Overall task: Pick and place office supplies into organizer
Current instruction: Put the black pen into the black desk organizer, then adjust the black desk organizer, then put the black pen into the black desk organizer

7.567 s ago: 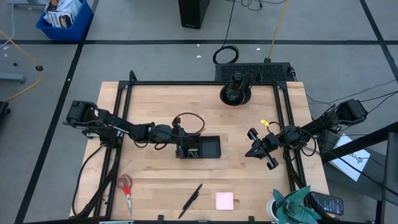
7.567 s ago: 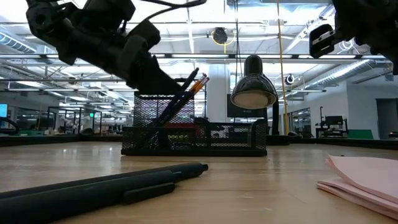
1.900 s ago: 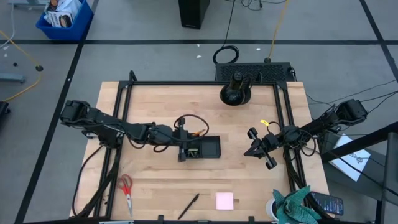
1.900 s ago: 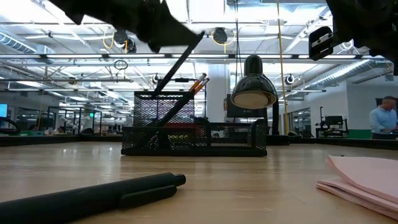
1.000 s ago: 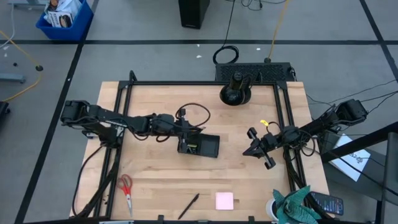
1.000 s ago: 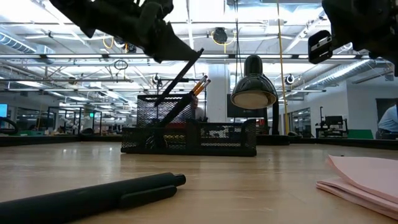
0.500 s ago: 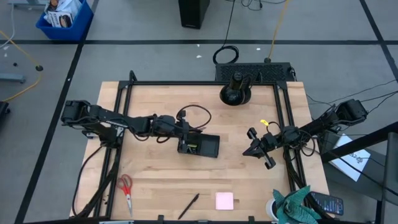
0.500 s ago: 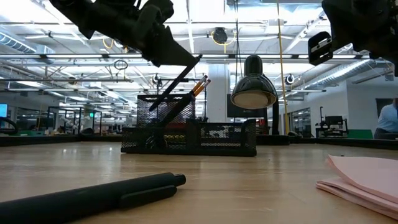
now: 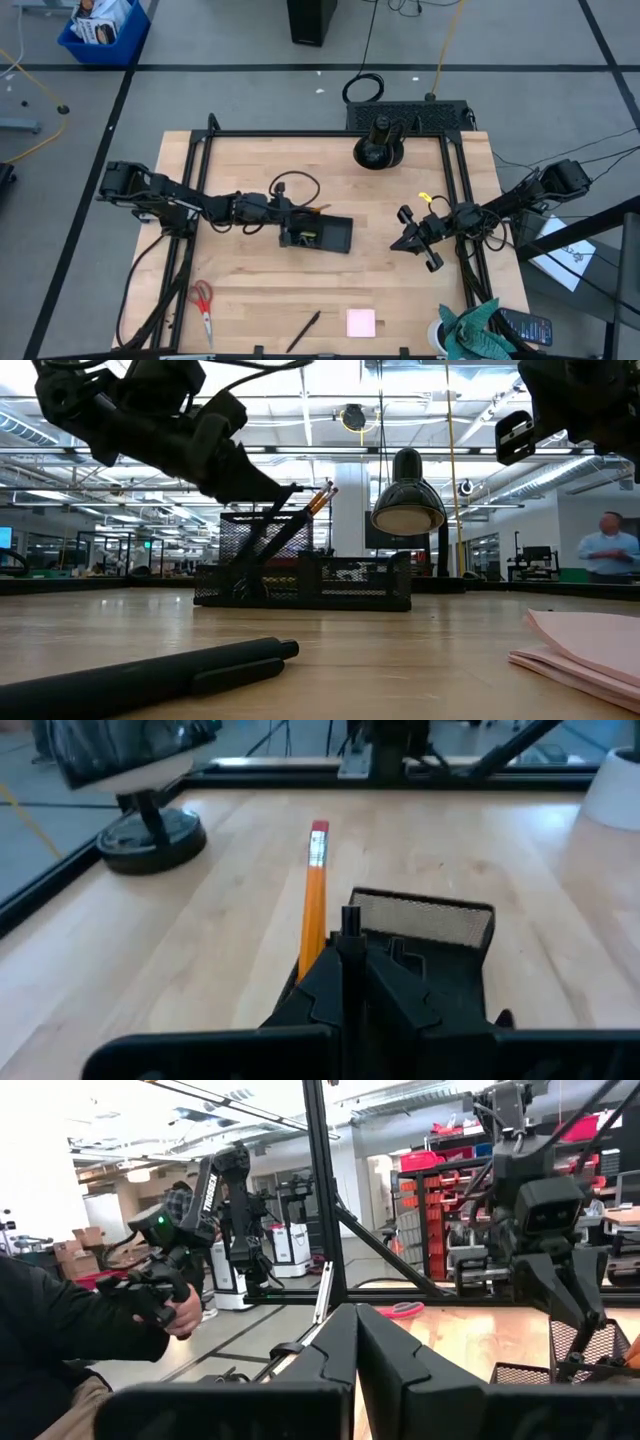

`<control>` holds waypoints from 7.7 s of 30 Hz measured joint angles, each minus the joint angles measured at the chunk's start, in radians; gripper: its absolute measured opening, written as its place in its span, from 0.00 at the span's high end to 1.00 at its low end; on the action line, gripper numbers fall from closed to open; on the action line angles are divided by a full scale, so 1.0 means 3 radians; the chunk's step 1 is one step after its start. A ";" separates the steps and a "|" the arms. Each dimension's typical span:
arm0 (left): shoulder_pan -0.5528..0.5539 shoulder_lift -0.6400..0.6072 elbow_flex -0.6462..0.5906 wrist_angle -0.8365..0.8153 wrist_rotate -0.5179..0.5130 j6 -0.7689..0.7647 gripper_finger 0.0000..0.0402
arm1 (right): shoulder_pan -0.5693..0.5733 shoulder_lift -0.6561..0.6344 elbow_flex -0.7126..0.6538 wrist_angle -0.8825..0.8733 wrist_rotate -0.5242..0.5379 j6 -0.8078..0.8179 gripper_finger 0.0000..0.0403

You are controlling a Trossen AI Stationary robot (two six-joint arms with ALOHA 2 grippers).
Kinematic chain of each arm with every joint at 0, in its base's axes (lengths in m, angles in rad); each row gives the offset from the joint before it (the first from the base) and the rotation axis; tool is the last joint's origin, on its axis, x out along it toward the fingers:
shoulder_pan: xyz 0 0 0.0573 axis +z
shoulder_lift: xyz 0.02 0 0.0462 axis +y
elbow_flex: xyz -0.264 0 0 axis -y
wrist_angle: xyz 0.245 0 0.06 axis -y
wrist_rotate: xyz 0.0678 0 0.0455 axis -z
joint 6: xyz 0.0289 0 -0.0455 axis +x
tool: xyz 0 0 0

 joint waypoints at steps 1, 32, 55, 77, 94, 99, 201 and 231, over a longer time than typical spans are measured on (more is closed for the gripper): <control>0.0000 0.0000 -0.0001 -0.0015 -0.0005 0.0000 0.94 | 0.0000 -0.0001 0.0000 0.0010 0.0000 -0.0010 1.00; 0.0000 -0.0464 0.0279 -0.0790 -0.0976 0.0644 0.73 | -0.0001 0.0001 0.0000 -0.0021 0.0010 -0.0101 1.00; 0.0418 -0.0320 -0.0975 0.0589 -0.0489 -0.0613 0.99 | -0.0001 0.0001 0.0000 0.0041 0.0014 -0.0163 1.00; -0.0116 0.0055 -0.0770 0.0583 -0.0601 -0.0750 0.99 | -0.0008 -0.0001 0.0003 0.0074 0.0010 -0.0175 1.00; -0.0156 0.0051 -0.0771 0.0752 -0.1231 -0.0583 0.98 | -0.0008 -0.0001 0.0003 0.0036 0.0008 -0.0148 1.00; -0.0201 -0.0132 -0.0770 0.0850 -0.1328 -0.0405 0.99 | -0.0008 0.0001 0.0003 -0.0033 0.0008 -0.0148 1.00; -0.1456 0.1429 0.1523 -0.2802 -0.1636 -0.2849 1.00 | -0.0007 0.0000 0.0002 -0.0102 0.0008 -0.0049 1.00; -0.1428 0.1433 0.1805 -0.3288 -0.1638 -0.2612 1.00 | -0.0008 0.0000 0.0003 -0.0101 0.0008 -0.0074 1.00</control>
